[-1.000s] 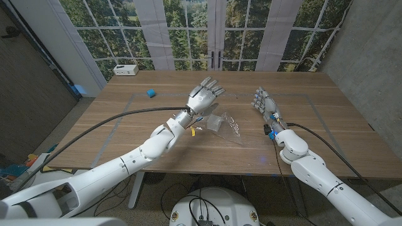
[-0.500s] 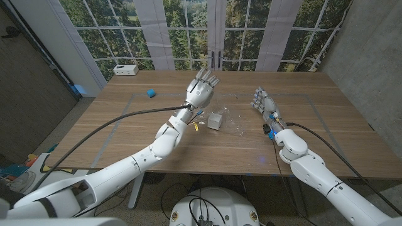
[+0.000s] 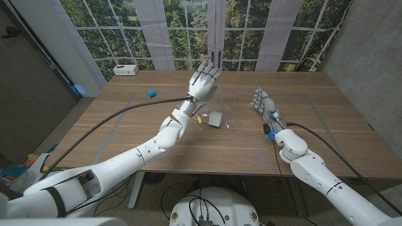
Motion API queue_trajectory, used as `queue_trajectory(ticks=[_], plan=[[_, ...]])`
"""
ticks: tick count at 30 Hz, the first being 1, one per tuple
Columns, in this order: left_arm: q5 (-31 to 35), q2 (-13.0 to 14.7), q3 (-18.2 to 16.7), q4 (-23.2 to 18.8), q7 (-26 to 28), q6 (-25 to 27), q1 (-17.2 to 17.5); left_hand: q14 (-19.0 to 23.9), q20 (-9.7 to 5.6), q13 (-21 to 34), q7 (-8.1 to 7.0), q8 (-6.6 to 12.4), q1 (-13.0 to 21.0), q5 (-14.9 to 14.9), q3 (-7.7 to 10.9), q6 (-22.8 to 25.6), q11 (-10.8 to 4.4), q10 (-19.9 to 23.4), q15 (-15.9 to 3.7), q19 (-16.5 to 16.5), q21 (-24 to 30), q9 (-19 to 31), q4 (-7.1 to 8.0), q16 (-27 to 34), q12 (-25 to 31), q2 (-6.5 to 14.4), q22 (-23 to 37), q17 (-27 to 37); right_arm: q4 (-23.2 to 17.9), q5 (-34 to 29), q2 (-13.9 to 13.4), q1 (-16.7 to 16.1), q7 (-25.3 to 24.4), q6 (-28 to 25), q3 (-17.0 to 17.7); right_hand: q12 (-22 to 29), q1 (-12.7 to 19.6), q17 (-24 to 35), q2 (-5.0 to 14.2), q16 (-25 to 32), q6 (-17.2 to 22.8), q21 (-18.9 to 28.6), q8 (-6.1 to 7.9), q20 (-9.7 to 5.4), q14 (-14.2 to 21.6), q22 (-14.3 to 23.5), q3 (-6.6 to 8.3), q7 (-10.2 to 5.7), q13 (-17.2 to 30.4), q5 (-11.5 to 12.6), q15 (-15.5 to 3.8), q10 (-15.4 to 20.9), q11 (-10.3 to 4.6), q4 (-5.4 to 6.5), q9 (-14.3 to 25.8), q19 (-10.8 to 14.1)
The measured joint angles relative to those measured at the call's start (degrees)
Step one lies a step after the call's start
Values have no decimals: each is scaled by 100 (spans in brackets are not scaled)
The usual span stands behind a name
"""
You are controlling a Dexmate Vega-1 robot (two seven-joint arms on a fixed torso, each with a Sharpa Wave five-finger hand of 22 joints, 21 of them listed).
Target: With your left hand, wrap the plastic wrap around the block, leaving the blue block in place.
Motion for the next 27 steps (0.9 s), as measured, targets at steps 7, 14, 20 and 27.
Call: queue_trajectory(ticks=[7, 14, 20, 27], plan=[[-69, 262, 69, -386, -854, -510, -207, -311, 84, 0, 70, 0, -185, 125, -163, -443, 83, -388, 17, -164, -84, -20, 46, -21, -70, -195, 0, 8, 45, 12, 6, -1, 25, 65, 20, 0, 0, 0, 0, 0, 0, 0, 0, 0, 0, 0, 0, 0, 0, 0, 0, 0, 0, 0, 0, 0], [88, 326, 113, -584, -2130, -992, -336, -715, 174, -17, 253, -40, -307, 272, -341, -1106, 331, -924, 83, -378, -182, -29, 112, -43, -115, -363, 0, 34, 121, 25, 22, 18, 79, 123, 25, 0, 0, 0, 0, 0, 0, 0, 0, -32, -1, 0, 0, 0, 0, 0, -1, 0, 0, 0, 0, 31], [266, 312, 71, -691, -2655, -1086, -345, -890, 331, -11, 445, -18, -562, 383, -538, -1377, 481, -1113, 256, -488, -235, -29, 264, -30, -115, -490, 0, 63, 143, 42, 22, 14, 102, 158, 41, 0, 0, 0, 0, 0, 0, 0, 0, -31, -1, 0, 0, 0, 0, 0, -1, -1, 0, 0, 0, 31], [-129, 474, -254, -1001, -3097, -1537, -367, -1050, 278, -27, 320, 63, -891, 502, -726, -1292, 430, -1205, 262, -649, -316, -27, 432, 2, -70, -428, 29, 87, 113, 68, -5, -57, 98, 162, 71, 0, 0, 0, 0, 0, 0, 0, 0, -31, -1, 0, 0, 0, 0, 0, -1, -1, -1, 0, 0, 31]])
